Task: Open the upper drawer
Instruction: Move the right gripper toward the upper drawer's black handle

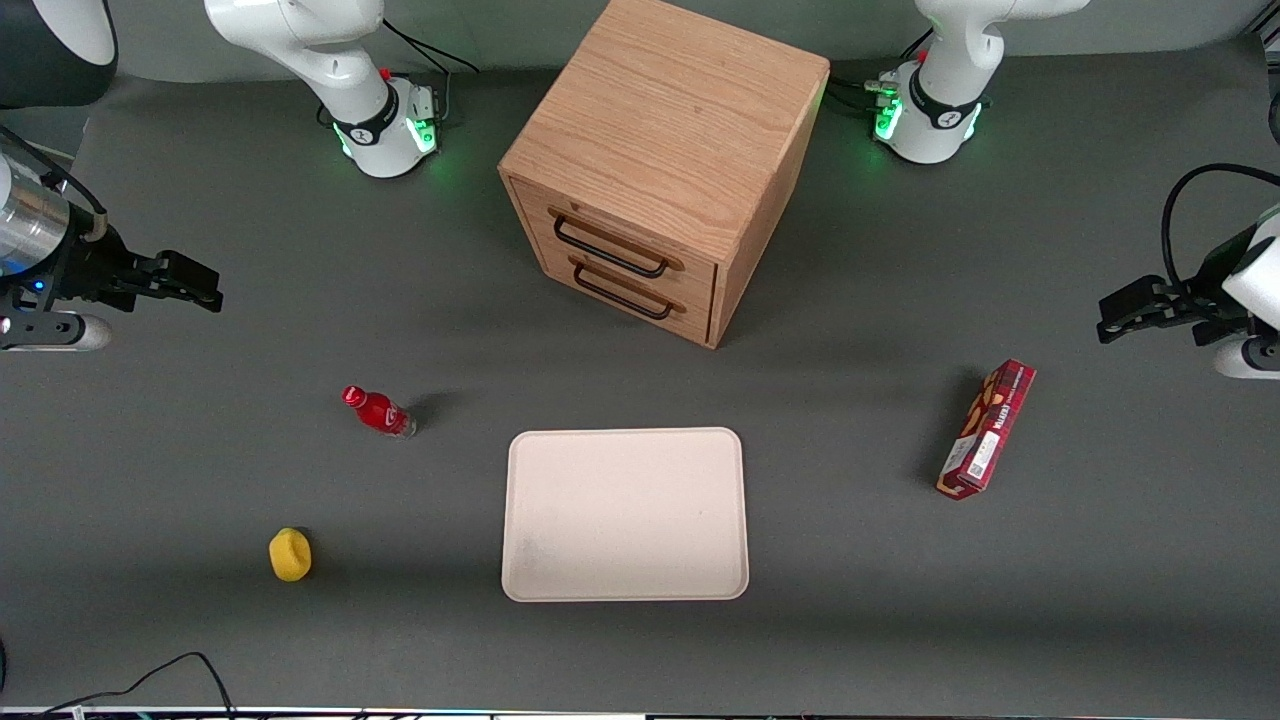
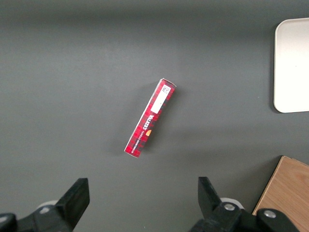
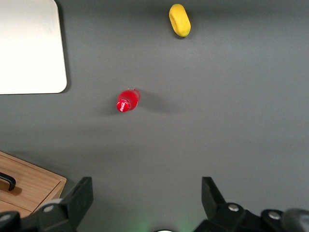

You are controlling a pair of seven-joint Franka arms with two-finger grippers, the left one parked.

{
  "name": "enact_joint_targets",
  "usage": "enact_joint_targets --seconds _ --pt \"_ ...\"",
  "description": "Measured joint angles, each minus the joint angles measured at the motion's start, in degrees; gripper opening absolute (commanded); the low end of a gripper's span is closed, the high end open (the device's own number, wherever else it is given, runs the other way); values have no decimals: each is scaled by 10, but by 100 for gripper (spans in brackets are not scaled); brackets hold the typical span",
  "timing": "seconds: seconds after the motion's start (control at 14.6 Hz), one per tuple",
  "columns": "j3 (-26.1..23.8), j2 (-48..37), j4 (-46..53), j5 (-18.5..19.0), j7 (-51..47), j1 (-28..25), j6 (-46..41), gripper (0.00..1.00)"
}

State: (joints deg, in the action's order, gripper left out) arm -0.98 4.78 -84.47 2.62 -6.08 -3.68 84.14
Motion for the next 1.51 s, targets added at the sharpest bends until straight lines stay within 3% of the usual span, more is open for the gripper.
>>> enact_joint_targets --seconds 0.69,0.82,1.1,1.3,1.51 --pt "-1 1 25 -10 -1 0 -2 100" --pt "-11 1 30 -49 -1 -1 -13 100" --pt "-63 1 39 -160 33 -4 -19 100" --pt "-102 6 38 -186 139 -6 -26 100" --pt "-164 27 30 -199 162 -6 -32 100"
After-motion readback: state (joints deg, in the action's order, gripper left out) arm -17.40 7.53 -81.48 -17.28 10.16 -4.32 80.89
